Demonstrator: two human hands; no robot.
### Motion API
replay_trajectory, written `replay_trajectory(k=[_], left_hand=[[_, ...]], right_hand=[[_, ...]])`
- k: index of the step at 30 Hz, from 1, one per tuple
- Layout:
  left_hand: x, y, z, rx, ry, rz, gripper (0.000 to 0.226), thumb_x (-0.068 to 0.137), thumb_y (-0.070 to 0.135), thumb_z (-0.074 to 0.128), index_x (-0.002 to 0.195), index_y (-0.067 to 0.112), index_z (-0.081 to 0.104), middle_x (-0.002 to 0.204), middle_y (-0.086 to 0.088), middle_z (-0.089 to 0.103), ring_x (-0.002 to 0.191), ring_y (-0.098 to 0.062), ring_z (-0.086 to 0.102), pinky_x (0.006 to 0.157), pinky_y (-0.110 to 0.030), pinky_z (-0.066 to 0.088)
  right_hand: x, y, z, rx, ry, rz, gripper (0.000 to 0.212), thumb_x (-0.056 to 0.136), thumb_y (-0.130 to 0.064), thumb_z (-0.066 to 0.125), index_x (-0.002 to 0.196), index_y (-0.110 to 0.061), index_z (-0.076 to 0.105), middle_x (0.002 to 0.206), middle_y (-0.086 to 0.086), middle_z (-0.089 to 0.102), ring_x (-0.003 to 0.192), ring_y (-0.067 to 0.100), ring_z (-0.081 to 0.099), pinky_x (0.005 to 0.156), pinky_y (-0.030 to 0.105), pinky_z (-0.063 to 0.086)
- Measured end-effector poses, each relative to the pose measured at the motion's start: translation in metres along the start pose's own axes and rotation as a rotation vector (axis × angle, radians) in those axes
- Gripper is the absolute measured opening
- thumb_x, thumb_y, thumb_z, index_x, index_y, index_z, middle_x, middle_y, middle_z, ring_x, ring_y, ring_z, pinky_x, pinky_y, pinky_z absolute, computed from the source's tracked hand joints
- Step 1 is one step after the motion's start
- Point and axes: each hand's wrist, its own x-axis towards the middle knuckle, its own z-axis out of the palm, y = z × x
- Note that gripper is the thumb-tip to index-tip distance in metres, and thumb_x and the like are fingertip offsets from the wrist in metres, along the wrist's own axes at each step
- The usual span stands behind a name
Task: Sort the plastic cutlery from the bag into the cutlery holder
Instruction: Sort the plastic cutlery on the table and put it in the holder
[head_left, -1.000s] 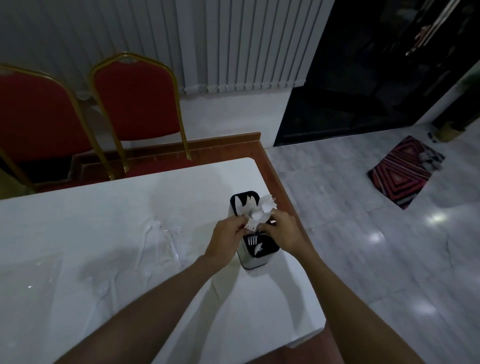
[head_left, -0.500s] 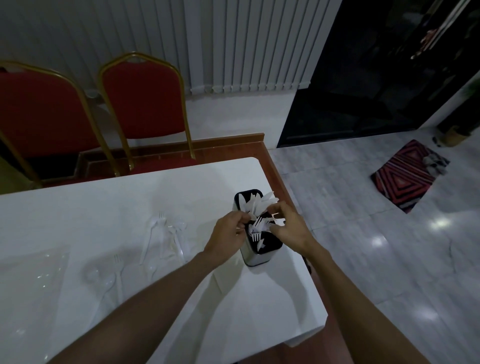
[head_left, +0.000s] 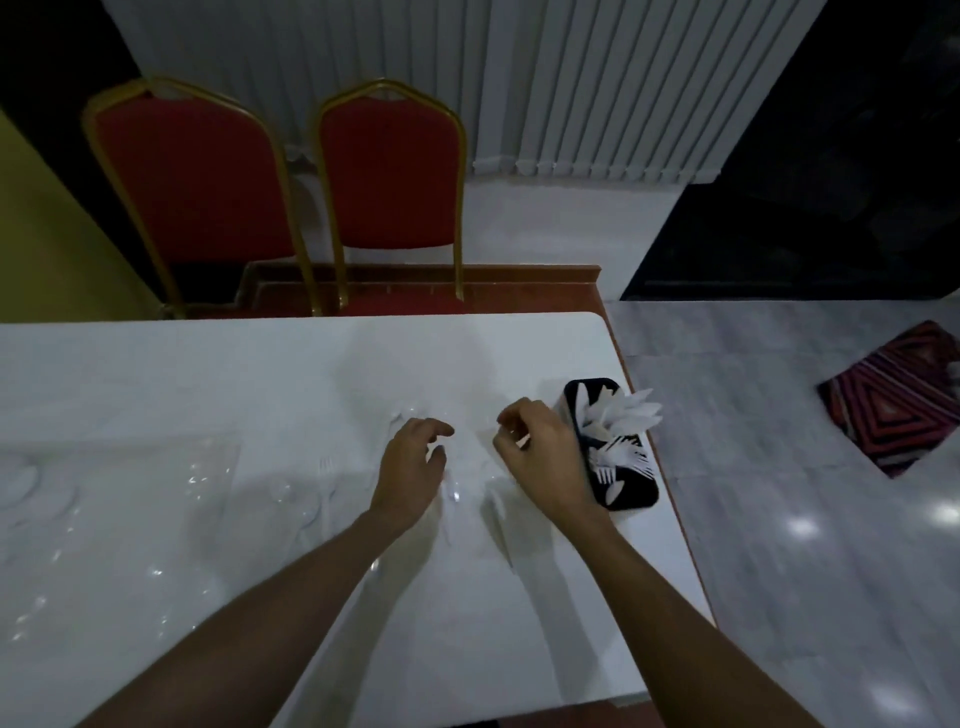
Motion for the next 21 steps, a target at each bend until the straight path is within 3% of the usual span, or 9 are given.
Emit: replay_trajectory(k=[5, 11, 15, 21], left_hand=[[-0.009, -0.065, -0.035, 0.051, 0.076, -0.246, 0.020, 0.087, 0.002, 0.058, 0.103, 0.009, 0.067, 0.102, -0.007, 0.068, 0.095, -0.020, 0.064, 0.088, -0.031, 0.051], [0.000, -0.107, -0.050, 0.090, 0.034, -0.310, 0.013, 0.085, 0.004, 0.062, 0.095, 0.007, 0.070, 0.093, -0.010, 0.071, 0.086, -0.023, 0.066, 0.083, -0.035, 0.054], [0.014, -0.106, -0.037, 0.104, -0.026, -0.272, 0.011, 0.083, 0.006, 0.064, 0.090, 0.007, 0.072, 0.087, -0.009, 0.071, 0.081, -0.023, 0.065, 0.076, -0.029, 0.051], [0.036, -0.092, 0.001, 0.185, -0.054, -0.399, 0.025, 0.087, 0.032, 0.063, 0.086, 0.007, 0.067, 0.087, -0.009, 0.065, 0.080, -0.024, 0.063, 0.068, -0.030, 0.047]], right_hand=[[0.006, -0.002, 0.078, -0.131, -0.220, 0.160, 0.010, 0.091, -0.010, 0.056, 0.093, -0.009, 0.066, 0.094, 0.006, 0.066, 0.081, 0.019, 0.062, 0.070, 0.027, 0.050], [0.009, 0.002, 0.132, -0.235, -0.316, 0.400, 0.016, 0.092, -0.018, 0.056, 0.097, -0.007, 0.065, 0.099, 0.008, 0.064, 0.087, 0.024, 0.062, 0.074, 0.034, 0.052], [0.006, 0.002, 0.147, -0.284, -0.277, 0.495, 0.019, 0.091, -0.027, 0.060, 0.096, -0.008, 0.061, 0.094, 0.008, 0.063, 0.086, 0.025, 0.064, 0.075, 0.036, 0.054], [0.005, 0.011, 0.152, -0.281, -0.236, 0.535, 0.022, 0.092, -0.036, 0.061, 0.093, -0.014, 0.060, 0.089, 0.003, 0.062, 0.082, 0.019, 0.064, 0.077, 0.033, 0.056]])
